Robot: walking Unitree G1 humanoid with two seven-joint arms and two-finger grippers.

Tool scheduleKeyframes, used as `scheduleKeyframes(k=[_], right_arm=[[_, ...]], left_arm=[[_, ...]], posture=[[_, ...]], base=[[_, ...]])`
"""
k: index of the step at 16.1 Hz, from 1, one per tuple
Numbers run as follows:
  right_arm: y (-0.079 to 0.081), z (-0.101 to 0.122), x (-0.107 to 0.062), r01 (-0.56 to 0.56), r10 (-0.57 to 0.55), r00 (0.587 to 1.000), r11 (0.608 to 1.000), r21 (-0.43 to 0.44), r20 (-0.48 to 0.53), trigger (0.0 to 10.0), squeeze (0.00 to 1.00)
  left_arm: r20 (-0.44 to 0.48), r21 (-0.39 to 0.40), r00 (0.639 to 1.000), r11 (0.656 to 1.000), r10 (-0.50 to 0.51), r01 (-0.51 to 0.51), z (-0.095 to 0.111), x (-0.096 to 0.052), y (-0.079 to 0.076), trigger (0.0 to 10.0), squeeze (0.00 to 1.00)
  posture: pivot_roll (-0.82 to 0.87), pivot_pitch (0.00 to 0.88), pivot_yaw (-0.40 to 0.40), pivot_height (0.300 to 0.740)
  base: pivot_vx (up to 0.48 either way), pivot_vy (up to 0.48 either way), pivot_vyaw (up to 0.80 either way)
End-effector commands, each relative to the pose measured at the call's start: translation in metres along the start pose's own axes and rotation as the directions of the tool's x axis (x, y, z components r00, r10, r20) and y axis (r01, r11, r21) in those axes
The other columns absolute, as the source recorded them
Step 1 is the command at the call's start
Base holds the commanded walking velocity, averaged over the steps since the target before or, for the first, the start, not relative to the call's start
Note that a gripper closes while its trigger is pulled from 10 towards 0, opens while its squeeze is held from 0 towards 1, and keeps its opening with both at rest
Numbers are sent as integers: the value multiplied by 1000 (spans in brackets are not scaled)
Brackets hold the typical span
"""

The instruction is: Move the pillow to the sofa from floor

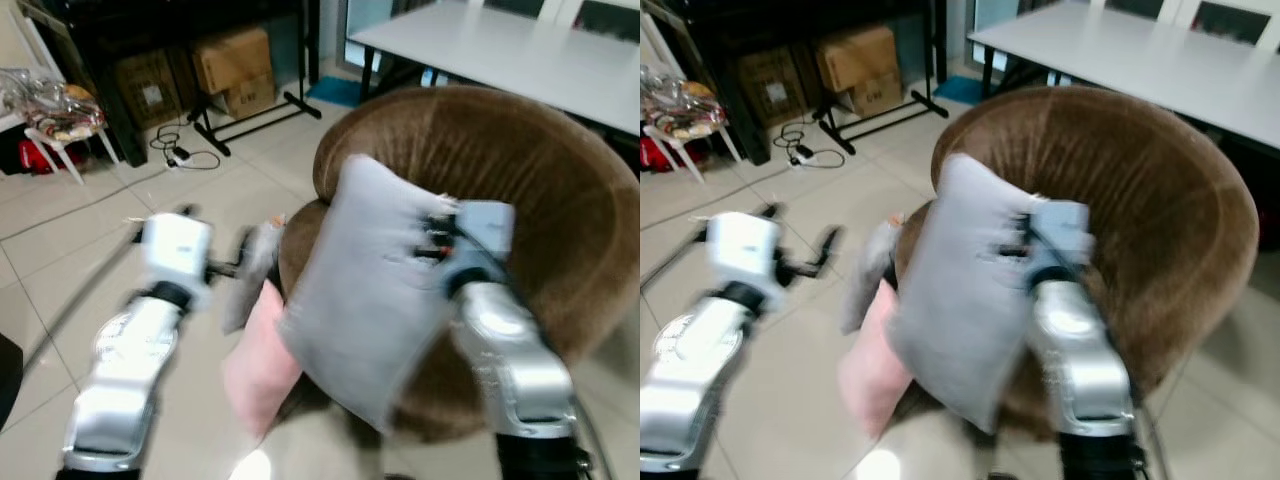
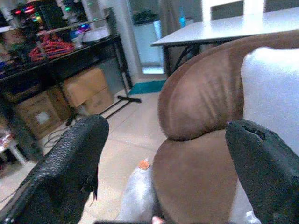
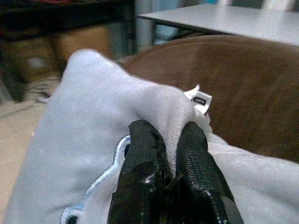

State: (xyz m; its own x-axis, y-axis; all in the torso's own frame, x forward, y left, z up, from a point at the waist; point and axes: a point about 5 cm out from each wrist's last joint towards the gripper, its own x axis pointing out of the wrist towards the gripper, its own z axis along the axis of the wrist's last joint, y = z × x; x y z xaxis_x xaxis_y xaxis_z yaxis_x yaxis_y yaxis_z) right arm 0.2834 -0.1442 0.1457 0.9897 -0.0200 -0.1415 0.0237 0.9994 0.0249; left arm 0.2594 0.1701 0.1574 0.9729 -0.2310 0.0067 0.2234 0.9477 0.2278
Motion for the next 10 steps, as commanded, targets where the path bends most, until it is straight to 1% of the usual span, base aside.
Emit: scheduleKeyframes(k=[1, 2, 4, 6, 8, 10], right_arm=[[11, 15, -1, -40, 38, 997, 999, 15, 71, 10000, 0], [12, 14, -1, -47, 46, 997, 999, 17, 58, 10000, 0], [12, 14, -2, -52, 53, 996, 999, -8, 71, 10000, 0], [12, 15, -3, -50, 50, 996, 999, -1, 80, 10000, 0], [11, 10, -5, -44, 45, 997, 999, -15, 62, 10000, 0], [11, 8, -7, -45, 46, 997, 999, -6, 60, 10000, 0]], left_arm=[[-4, 26, 1000, 999, 29, -29, -1, -3, 8, 10000, 0], [-5, 25, 1000, 999, 30, -30, -1, -3, 8, 10000, 0], [-6, 33, 1000, 999, 24, -23, -2, -3, 7, 10000, 0], [-12, 37, 1000, 999, 21, -21, -3, -4, 6, 10000, 0], [-18, 39, 1000, 999, 15, -14, -5, -6, 6, 10000, 0], [-22, 56, 1000, 998, 1, 0, -7, -8, 5, 10000, 0]], posture=[[-26, 0, 12, 740], [-24, 0, 12, 740], [-24, 0, 15, 740], [-25, 0, 17, 740], [-23, 0, 18, 740], [-24, 0, 22, 740]], base=[[371, 0, -800], [371, 0, -800], [368, 0, -800], [371, 0, 0], [368, 0, 0], [368, 0, 0]])
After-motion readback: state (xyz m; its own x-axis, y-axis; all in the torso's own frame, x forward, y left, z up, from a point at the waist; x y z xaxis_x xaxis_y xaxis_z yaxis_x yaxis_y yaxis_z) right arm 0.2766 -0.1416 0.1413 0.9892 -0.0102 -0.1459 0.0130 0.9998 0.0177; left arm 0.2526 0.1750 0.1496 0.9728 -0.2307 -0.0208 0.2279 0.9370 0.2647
